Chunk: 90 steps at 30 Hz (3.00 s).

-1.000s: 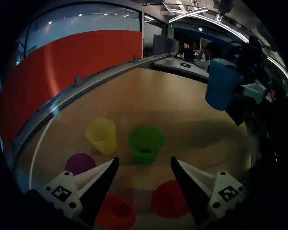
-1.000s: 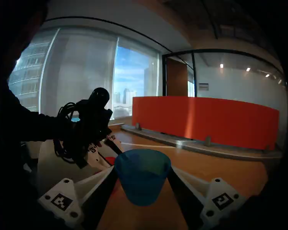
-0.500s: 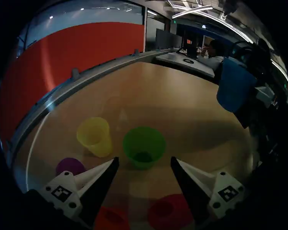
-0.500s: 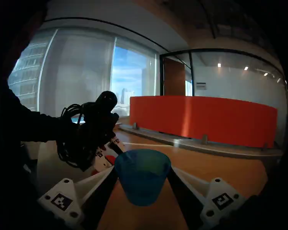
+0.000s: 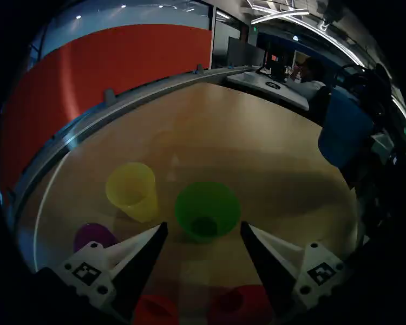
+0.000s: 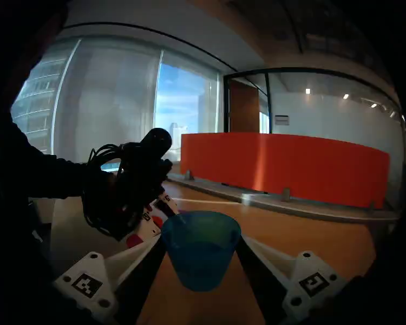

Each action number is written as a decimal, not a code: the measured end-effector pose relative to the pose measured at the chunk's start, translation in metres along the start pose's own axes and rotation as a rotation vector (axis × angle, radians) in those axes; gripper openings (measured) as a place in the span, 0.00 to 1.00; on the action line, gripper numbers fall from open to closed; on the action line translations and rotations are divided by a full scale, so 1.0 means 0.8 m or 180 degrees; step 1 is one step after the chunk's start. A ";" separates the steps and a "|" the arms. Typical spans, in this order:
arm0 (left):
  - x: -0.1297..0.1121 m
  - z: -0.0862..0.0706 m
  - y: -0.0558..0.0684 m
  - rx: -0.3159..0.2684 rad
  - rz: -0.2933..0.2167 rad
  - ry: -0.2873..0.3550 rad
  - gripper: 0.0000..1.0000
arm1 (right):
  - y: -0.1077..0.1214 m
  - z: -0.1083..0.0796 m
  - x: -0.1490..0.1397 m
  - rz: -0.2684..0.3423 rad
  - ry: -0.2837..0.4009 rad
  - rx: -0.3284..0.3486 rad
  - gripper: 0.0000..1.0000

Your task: Pour water

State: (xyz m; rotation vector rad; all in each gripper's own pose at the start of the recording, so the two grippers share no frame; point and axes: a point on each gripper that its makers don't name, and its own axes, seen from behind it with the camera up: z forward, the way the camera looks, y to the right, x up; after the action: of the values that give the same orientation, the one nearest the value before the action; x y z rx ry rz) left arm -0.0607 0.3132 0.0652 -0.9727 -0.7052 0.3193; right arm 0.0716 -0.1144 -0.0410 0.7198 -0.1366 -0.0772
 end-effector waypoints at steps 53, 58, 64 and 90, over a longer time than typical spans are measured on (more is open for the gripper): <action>0.002 0.035 0.007 0.0156 -0.0265 -0.0029 0.97 | 0.009 -0.001 -0.012 0.0038 -0.0012 -0.0026 0.90; 0.006 0.034 0.010 0.0121 -0.0290 0.0025 0.91 | 0.010 -0.002 -0.013 0.0038 -0.0011 -0.0027 0.90; 0.009 0.032 0.010 0.0086 -0.0380 0.0087 0.89 | 0.010 -0.002 -0.012 0.0041 -0.0008 -0.0028 0.90; 0.013 0.015 0.023 0.0056 -0.0277 0.0175 0.85 | 0.009 -0.005 -0.008 0.0038 0.0004 -0.0042 0.90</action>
State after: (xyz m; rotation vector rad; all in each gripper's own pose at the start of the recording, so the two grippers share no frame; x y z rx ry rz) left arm -0.0600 0.3363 0.0583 -0.9281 -0.6914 0.2214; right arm 0.0657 -0.1055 -0.0394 0.7058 -0.1390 -0.0663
